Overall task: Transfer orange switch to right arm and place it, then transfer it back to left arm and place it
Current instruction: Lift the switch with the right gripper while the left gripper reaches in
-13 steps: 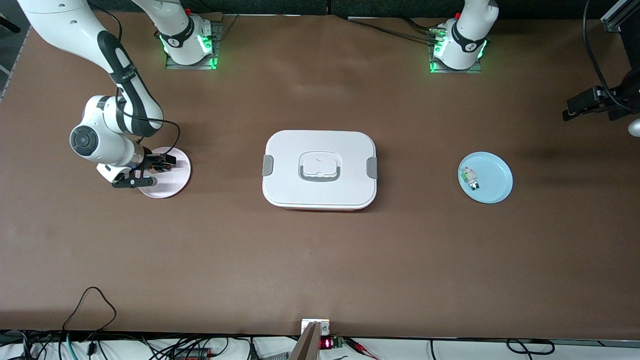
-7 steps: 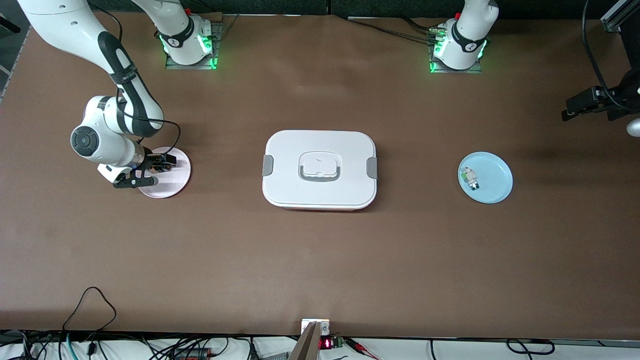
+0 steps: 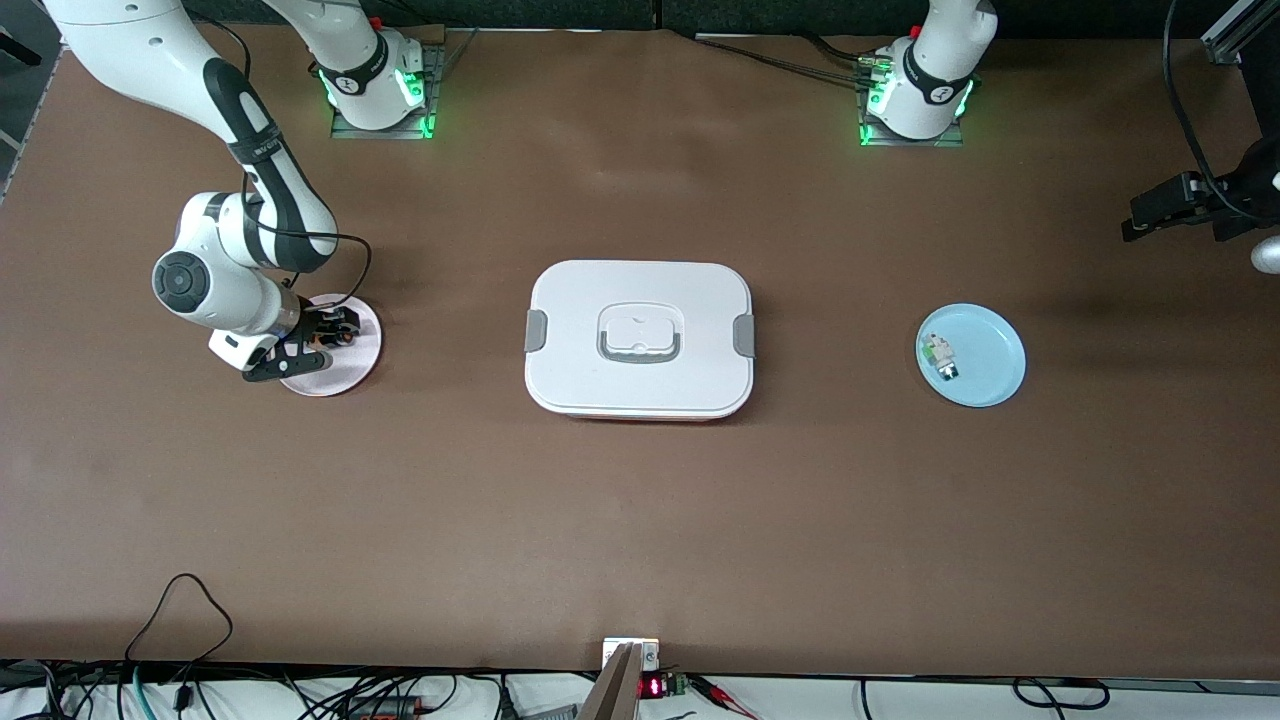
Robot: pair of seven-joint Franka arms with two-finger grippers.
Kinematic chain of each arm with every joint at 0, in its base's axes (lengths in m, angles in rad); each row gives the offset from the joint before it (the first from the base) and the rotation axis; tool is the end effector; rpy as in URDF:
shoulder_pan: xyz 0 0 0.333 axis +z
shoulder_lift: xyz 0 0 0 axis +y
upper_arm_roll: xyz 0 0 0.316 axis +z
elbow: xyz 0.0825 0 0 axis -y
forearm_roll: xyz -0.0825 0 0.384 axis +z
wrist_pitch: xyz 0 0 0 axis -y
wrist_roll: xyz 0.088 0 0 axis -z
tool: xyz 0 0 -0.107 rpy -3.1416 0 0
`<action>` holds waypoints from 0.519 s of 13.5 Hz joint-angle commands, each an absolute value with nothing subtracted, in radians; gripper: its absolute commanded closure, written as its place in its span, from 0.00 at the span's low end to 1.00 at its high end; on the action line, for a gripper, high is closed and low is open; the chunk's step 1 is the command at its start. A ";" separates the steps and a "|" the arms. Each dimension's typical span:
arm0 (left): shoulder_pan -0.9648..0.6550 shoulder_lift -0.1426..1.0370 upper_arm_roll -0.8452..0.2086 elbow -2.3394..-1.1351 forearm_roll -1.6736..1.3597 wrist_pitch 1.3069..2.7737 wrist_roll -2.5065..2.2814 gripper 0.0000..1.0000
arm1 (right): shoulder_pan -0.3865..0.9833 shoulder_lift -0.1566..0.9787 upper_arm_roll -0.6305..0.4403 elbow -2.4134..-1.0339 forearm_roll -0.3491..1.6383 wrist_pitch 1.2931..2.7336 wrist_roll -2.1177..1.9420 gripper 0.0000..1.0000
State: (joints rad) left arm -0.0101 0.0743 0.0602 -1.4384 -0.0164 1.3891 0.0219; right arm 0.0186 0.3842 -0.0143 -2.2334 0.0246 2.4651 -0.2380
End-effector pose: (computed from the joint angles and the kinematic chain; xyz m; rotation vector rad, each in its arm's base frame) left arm 0.5579 0.0246 0.6297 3.1192 0.0411 -0.1920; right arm 0.5292 0.0020 0.1847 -3.0874 -0.3450 0.2340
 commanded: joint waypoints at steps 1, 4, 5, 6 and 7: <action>-0.006 0.075 0.057 -1.431 -0.037 1.376 0.035 0.00 | 0.012 0.296 0.031 -2.226 0.043 2.413 -0.261 0.66; -0.006 0.075 0.057 -1.431 -0.037 1.373 0.035 0.00 | 0.029 0.226 0.048 -2.148 0.040 2.306 -0.271 0.66; -0.006 0.075 0.058 -1.431 -0.037 1.373 0.035 0.00 | 0.043 0.215 0.048 -2.117 0.043 2.268 -0.285 0.66; -0.006 0.075 0.058 -1.431 -0.037 1.373 0.035 0.00 | 0.046 0.207 0.049 -2.093 0.041 2.249 -0.288 0.66; -0.006 0.075 0.058 -1.431 -0.037 1.373 0.035 0.00 | 0.054 0.184 0.063 -2.071 0.041 2.247 -0.301 0.66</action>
